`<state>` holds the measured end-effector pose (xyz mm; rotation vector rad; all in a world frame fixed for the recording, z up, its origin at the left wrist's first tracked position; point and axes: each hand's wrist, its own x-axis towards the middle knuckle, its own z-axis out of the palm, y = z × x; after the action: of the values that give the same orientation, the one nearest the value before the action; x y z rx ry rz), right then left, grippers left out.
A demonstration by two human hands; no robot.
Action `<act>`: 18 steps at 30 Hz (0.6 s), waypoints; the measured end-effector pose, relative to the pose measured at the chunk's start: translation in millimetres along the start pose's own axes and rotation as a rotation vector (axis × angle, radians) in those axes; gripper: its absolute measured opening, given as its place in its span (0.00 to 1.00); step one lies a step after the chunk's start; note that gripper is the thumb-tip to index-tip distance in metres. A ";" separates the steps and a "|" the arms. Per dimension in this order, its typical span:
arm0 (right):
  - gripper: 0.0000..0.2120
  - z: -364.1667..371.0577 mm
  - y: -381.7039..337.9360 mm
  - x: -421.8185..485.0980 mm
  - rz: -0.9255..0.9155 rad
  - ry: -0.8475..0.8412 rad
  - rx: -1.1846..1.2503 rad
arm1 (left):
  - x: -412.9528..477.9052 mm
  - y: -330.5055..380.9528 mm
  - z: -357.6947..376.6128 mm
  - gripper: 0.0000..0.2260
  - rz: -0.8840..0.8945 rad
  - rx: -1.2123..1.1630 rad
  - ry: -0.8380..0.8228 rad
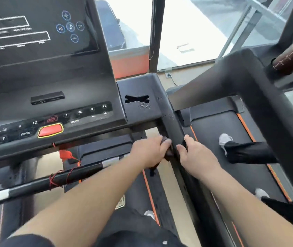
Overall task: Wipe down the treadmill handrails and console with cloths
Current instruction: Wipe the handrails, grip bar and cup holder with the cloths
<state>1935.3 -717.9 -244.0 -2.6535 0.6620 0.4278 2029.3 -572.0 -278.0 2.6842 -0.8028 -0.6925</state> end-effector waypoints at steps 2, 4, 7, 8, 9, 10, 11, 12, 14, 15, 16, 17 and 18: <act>0.23 -2.8 4.4 -3.1 -0.022 -0.012 -0.005 | 9.1 -4.2 -12.1 0.22 -0.045 -0.097 -0.109; 0.25 -0.4 7.9 -9.4 -0.069 0.042 0.010 | 1.4 -3.8 -0.7 0.20 -0.037 0.092 0.010; 0.29 8.0 4.7 -21.2 -0.200 0.137 0.142 | -28.4 -2.1 30.7 0.18 0.027 0.126 0.286; 0.30 10.7 3.3 -23.3 -0.252 0.153 0.175 | -36.4 -9.6 36.3 0.20 0.097 0.067 0.351; 0.31 12.9 2.4 -24.5 -0.304 0.166 0.189 | -39.4 -21.1 40.0 0.21 0.165 0.015 0.422; 0.31 13.7 1.1 -25.3 -0.348 0.173 0.189 | -42.0 -31.3 38.2 0.21 0.193 -0.052 0.423; 0.31 14.1 -1.3 -25.6 -0.392 0.183 0.185 | -46.2 -38.1 31.1 0.21 0.192 -0.103 0.372; 0.31 14.6 -4.3 -24.9 -0.443 0.197 0.175 | -48.9 -41.1 25.0 0.21 0.176 -0.140 0.296; 0.31 17.2 -13.4 -20.7 -0.552 0.174 0.156 | -49.4 -37.2 21.1 0.21 0.161 -0.117 0.232; 0.32 19.6 -20.8 -19.5 -0.594 0.115 0.157 | -52.2 -32.4 19.3 0.23 0.182 -0.088 0.215; 0.33 23.0 -27.8 -18.9 -0.614 0.039 0.166 | -56.4 -29.6 20.8 0.25 0.211 -0.090 0.195; 0.34 26.2 -33.8 -18.1 -0.616 -0.027 0.170 | -61.6 -29.5 24.0 0.25 0.243 -0.151 0.184; 0.35 30.1 -37.1 -15.3 -0.604 -0.059 0.160 | -67.8 -33.1 26.7 0.23 0.269 -0.262 0.190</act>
<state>1934.9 -668.9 -254.6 -2.5096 -0.1325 0.2603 1980.8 -509.1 -288.0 2.3101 -0.9279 -0.4371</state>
